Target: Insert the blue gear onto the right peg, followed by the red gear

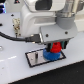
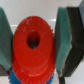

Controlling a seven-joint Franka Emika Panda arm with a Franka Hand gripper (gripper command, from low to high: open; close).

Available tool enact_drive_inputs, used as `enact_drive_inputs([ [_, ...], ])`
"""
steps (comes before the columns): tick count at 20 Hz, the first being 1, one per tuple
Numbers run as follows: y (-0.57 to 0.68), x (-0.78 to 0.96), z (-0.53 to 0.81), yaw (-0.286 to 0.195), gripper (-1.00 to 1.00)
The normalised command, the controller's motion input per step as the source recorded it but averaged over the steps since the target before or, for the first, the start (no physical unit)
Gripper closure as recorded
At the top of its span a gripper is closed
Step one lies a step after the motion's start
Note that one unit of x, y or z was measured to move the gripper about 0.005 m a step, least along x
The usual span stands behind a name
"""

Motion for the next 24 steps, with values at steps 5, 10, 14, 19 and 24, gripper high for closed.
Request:
enact_drive_inputs([
  [5,-0.10,0.07,-0.25,0.000,1.00],
  [10,-0.15,0.15,-0.24,0.000,1.00],
  [14,-0.15,0.04,0.00,0.000,1.00],
  [19,-0.33,-0.01,0.15,0.000,1.00],
  [24,-0.10,0.01,0.11,0.000,1.00],
])
